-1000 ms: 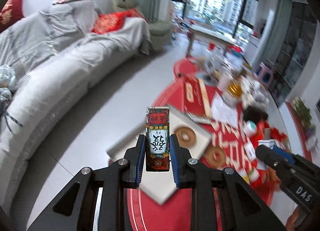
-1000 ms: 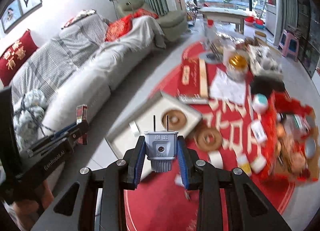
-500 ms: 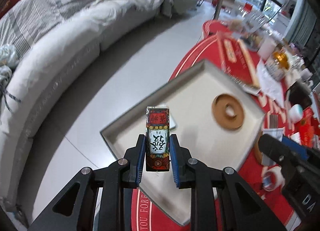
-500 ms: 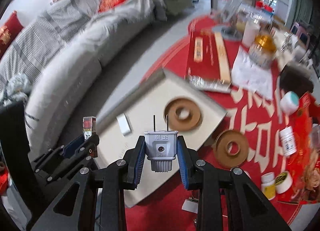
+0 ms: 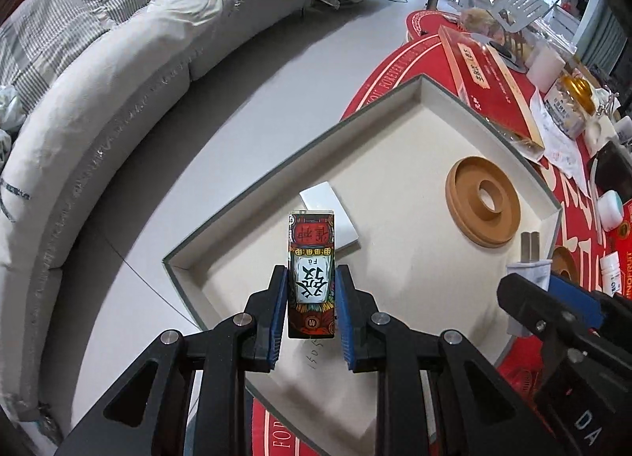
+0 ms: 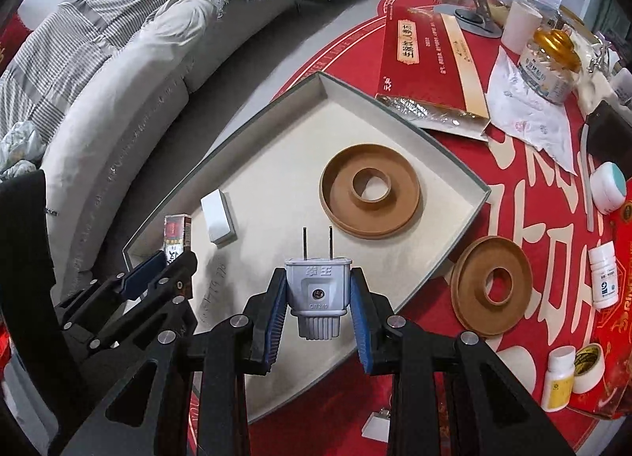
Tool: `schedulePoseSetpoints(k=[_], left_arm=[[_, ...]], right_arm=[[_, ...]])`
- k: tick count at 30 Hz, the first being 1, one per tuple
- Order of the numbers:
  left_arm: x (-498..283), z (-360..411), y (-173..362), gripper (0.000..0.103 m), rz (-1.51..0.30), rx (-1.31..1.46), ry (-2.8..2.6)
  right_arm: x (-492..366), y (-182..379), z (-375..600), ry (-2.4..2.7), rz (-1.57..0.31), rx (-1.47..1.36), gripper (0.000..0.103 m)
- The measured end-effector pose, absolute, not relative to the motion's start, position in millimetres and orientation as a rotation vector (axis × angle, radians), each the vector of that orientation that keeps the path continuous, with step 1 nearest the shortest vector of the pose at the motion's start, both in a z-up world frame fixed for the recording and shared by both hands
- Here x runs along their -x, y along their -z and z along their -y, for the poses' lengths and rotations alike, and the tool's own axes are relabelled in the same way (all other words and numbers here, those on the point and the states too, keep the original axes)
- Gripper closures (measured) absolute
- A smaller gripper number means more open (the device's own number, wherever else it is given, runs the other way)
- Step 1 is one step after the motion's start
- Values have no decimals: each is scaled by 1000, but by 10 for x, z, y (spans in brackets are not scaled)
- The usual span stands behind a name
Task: Organize rigid objects
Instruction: 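Carry the packet into the tray with the left tool while the right tool carries the white plug there, then grasp the white tape roll with the right tool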
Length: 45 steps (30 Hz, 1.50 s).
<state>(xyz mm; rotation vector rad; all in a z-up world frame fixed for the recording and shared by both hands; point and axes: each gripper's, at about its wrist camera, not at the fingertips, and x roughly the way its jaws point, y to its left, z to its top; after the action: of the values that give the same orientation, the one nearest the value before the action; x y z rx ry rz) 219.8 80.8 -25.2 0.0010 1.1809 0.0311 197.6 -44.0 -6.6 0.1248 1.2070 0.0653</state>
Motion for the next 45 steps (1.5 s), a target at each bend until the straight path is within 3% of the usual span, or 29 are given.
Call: schedulePoseSetpoints(k=[13, 14, 15, 16, 18, 19, 20, 21, 22, 31, 43, 45], left_arm=[[-2241, -802, 376, 76, -1203, -3, -27], [-2245, -803, 383, 64, -1203, 0, -21], [-2243, -805, 391, 44, -1203, 7, -13], [-2238, -819, 389, 36, -1200, 9, -22], [-2228, -887, 370, 19, -1185, 11, -59], [-2227, -943, 362, 15, -1185, 35, -63], [-2228, -1010, 352, 4, -1193, 78, -43], [-2221, -1063, 332, 0, -1198, 119, -23], [-2208, -1090, 306, 0, -1192, 138, -17], [-1816, -793, 66, 0, -1146, 39, 86], [-946, -120, 251, 0, -1202, -193, 307], [-883, -95, 269, 0, -1210, -200, 311]], right_arm=[[-2045, 227, 408, -63, -1242, -111, 71], [-2051, 246, 409, -64, -1250, -110, 71], [-2055, 258, 407, -65, -1254, -110, 71], [-2054, 266, 409, -66, -1255, -108, 70], [-2054, 269, 431, -33, -1247, -87, 59], [-2047, 269, 457, -9, -1238, -72, 39], [-2039, 255, 503, 19, -1227, -63, 16], [-2005, 211, 582, 39, -1199, -72, 7], [-1973, 172, 629, 33, -1175, -90, 1], [-1268, -73, 1222, 167, -1037, -74, 1], [-1125, 371, 1526, 200, -1156, -129, 1], [-1192, 419, 1518, 212, -1162, -125, 9]])
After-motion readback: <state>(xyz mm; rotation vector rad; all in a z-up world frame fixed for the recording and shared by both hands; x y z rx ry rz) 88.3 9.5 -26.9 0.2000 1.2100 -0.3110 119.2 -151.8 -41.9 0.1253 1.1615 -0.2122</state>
